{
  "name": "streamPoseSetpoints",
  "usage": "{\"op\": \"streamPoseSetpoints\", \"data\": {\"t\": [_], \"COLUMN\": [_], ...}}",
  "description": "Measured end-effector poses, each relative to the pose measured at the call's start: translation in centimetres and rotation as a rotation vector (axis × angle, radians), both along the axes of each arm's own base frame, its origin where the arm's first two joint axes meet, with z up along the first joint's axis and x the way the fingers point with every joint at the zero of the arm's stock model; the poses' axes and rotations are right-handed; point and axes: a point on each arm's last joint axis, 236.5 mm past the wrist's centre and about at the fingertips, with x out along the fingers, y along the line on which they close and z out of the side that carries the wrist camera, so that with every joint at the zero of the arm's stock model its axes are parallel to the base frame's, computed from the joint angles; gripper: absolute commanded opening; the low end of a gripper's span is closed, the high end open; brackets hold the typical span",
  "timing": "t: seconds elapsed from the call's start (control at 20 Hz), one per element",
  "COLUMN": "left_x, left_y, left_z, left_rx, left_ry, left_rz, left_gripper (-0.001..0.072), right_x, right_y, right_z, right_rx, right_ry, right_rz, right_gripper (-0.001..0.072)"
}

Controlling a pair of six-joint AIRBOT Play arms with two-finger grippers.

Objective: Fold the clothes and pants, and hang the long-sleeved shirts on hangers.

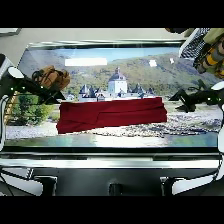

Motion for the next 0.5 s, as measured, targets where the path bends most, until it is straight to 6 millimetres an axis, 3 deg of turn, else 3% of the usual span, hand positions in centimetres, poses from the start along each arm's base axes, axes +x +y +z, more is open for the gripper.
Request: {"op": "streamPoseSetpoints", "data": {"t": [0.2, 0.5], "left_x": [-0.1, -0.2], "left_y": [0.3, 0.4], "left_z": [1.9, 2.6], "left_rx": [0.018, 0.025], "left_ry": [-0.045, -0.063], "left_rz": [0.0, 0.001], "left_gripper": [0.0439, 0.0439], "right_x": [-0.3, 0.4], "right_y": [0.8, 3.8], "right_z": [-1.9, -3.6], "right_rx": [0.143, 0.212], "right_ry": [0.041, 0.055], "right_rz": [-0.001, 0.031], "right_gripper": [0.0662, 0.0643]}}
